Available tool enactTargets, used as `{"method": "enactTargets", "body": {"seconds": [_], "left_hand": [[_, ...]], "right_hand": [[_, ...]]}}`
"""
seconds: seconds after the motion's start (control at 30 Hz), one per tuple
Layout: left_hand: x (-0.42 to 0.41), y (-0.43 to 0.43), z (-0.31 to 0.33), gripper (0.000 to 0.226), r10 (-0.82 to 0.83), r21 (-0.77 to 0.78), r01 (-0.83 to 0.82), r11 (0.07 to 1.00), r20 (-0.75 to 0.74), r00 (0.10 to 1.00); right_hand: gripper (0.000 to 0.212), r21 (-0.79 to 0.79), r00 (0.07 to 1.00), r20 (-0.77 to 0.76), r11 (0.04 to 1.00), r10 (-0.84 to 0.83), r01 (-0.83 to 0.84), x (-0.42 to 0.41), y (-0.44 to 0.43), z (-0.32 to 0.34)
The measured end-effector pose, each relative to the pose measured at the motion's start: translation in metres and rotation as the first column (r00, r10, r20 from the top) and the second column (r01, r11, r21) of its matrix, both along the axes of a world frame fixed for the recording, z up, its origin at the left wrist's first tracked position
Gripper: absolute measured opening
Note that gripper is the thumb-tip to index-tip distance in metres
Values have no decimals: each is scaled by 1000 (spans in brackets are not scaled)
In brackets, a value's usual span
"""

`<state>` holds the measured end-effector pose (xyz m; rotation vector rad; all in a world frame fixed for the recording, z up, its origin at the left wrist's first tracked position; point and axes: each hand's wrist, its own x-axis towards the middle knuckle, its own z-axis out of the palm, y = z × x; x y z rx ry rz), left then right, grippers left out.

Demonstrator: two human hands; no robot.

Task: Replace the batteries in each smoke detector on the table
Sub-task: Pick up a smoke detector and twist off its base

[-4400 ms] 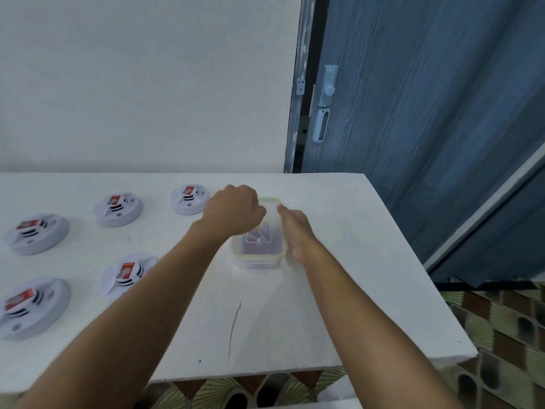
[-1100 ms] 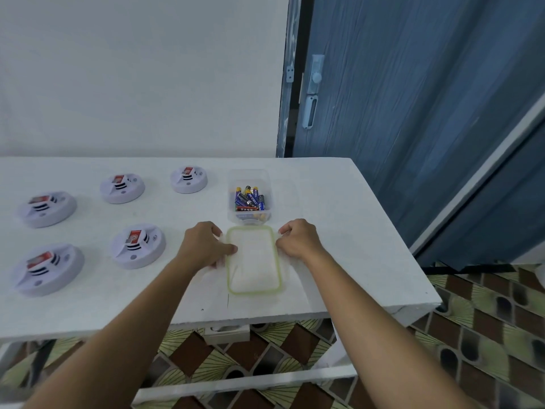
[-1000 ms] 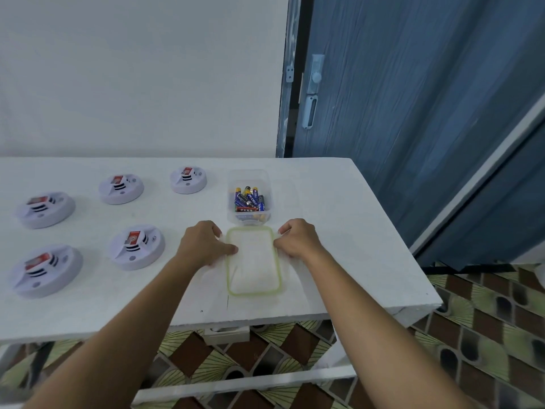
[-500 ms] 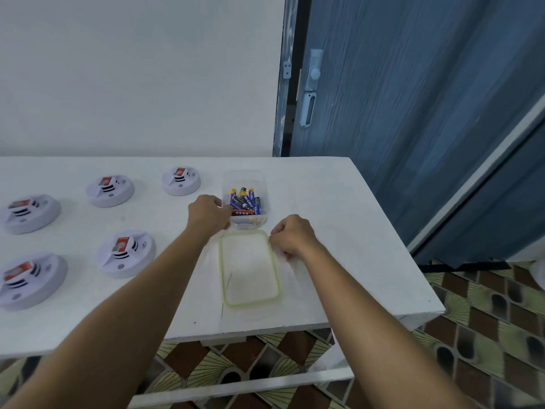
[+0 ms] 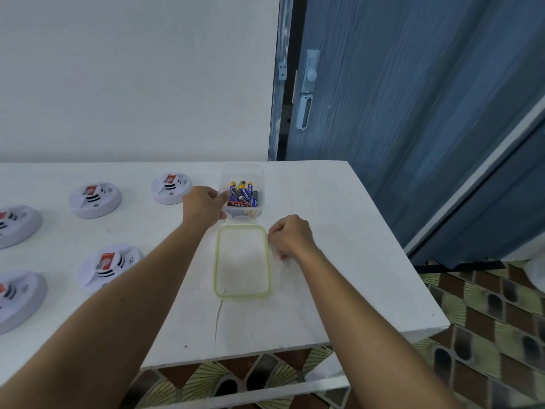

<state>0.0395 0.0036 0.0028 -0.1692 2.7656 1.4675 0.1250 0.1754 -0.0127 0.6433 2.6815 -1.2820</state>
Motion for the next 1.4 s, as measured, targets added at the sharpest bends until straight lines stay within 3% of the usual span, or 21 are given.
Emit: {"method": "enactTargets", "body": {"seconds": [0.1,0.2,0.33,0.47,0.57,0.63,0.7,0.8,0.97,1.1,1.17,1.23,1.3,1.4], "left_hand": [[1,-3,-1,48,3,32,-3,999,5,1000],[5,-8,1,48,-20,2,20,1000,10,1000],[14,-17,4,50,-82,-183,67,981,-75,994],[32,-39,8,37,-170,-286,116,951,-170,971],[42,-71,12,29,-239,-453,181,873,-74,968],[51,-93,16,34,-224,-640,190,744,29,974],[61,-114,16,52,-168,-738,211,641,133,977],[70,-142,11,87,-78,-766,281,578,291,954],[74,-165,1,92,-53,-672,277,687,334,941],[74,-170,-3,97,-12,-530,122,839,205,979],[76,-169,2,86,-4,-396,49,917,116,993],[79,-165,12,69,-8,-184,25,983,93,996],[83,-161,23,55,-72,148,57,987,101,992],[94,-149,38,42,-203,633,77,770,130,970]], "right_hand": [[19,21,1000,23,1000,2,-2,-1,-2,-1],[34,120,999,40,992,30,-34,0,-5,1],[35,220,989,-90,971,113,-91,2,-25,4],[26,78,948,-273,986,162,-146,4,-56,11],[22,-84,914,-366,972,174,-218,6,-82,16],[21,-148,906,-378,954,190,-262,7,-100,19],[21,-169,901,-377,941,213,-293,7,-118,18],[20,-184,905,-352,931,237,-316,5,-138,11],[20,-269,931,-312,923,188,-277,1,-162,4],[19,-333,941,-300,907,156,-257,0,-171,1],[20,-347,936,-320,901,146,-259,-2,-176,2],[20,-420,942,-322,877,97,-234,-3,-182,4],[29,-514,958,-283,838,36,-184,-4,-186,11],[37,-688,983,-183,716,-8,-122,-8,-184,15]]}}
